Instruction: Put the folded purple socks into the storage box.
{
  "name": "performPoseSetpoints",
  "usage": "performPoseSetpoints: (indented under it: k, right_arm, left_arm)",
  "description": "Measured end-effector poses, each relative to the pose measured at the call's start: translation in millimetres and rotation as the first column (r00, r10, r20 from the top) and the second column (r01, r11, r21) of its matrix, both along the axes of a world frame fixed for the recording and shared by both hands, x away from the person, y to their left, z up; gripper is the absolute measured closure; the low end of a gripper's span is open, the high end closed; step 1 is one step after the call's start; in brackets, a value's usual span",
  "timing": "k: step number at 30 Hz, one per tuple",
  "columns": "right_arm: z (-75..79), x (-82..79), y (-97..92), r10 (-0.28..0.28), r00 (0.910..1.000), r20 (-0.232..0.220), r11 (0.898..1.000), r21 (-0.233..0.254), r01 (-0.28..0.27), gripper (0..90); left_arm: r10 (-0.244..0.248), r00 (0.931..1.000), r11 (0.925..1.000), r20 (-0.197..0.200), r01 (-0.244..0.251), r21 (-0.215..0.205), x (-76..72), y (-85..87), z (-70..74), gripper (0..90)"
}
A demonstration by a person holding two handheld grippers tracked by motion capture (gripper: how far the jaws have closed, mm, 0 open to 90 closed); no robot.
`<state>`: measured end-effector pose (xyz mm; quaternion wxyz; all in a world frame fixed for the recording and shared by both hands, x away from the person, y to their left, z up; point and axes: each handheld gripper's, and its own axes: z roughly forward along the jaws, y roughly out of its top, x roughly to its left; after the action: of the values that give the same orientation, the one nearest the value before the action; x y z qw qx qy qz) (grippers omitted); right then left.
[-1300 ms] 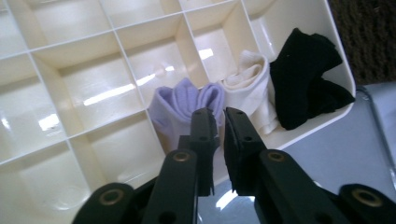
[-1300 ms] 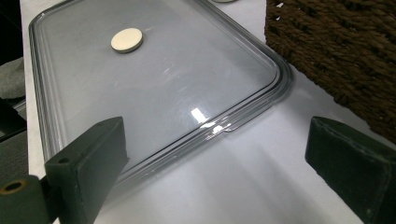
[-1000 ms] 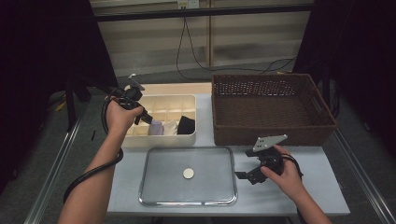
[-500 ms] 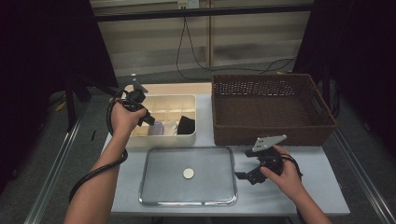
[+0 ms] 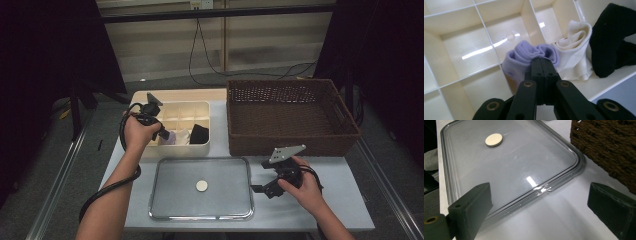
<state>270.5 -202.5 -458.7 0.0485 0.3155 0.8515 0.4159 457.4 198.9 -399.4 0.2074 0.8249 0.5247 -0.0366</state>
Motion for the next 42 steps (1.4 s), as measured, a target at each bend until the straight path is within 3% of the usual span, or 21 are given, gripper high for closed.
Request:
performPoseSetpoints:
  k: [6, 12, 15, 18, 30, 35, 42]
  right_arm:
    - [1.1, -0.6, 0.5, 0.003, 1.0000, 0.005, 1.000, 0.004, -0.003, 4.9]
    - [1.6, -0.5, -0.4, 0.003, 1.0000, 0.009, 1.000, 0.006, -0.003, 4.9]
    - [1.3, -0.3, 0.6, 0.005, 0.9999, 0.010, 1.000, 0.005, -0.005, 4.9]
    - [1.9, -1.1, 0.8, 0.002, 1.0000, 0.005, 1.000, 0.005, -0.002, 4.9]
    - [1.6, -0.5, -0.3, 0.004, 1.0000, 0.009, 1.000, 0.005, -0.004, 4.9]
    - [2.5, -0.9, 0.2, 0.002, 1.0000, 0.008, 1.000, 0.003, -0.002, 4.9]
    - [3.4, -0.3, 1.9, 0.003, 1.0000, 0.008, 1.000, 0.006, -0.003, 4.9]
  left_arm:
    - [-0.017, 0.9992, 0.9999, -0.037, 0.017, 0.000, -4.4, -10.2, -15.6, 90.0]
    - [-0.021, 0.9985, 0.9998, -0.050, 0.021, 0.000, -6.4, -9.3, -24.3, 90.0]
    - [-0.030, 0.9964, 0.9995, -0.079, 0.030, 0.005, -7.5, -9.9, -30.5, 90.0]
    - [-0.027, 0.9971, 0.9996, -0.072, 0.026, -0.009, -9.0, -9.6, -29.8, 89.0]
    - [-0.031, 0.9994, 0.9965, -0.016, 0.029, -0.078, -17.7, 9.6, 2.8, 67.3]
    - [-0.026, 0.9996, 0.9951, 0.008, 0.027, -0.096, -24.0, 15.7, 9.5, 45.2]
    - [-0.035, 0.9985, 0.9918, 0.043, 0.039, -0.122, -33.4, 20.3, 18.8, 25.5]
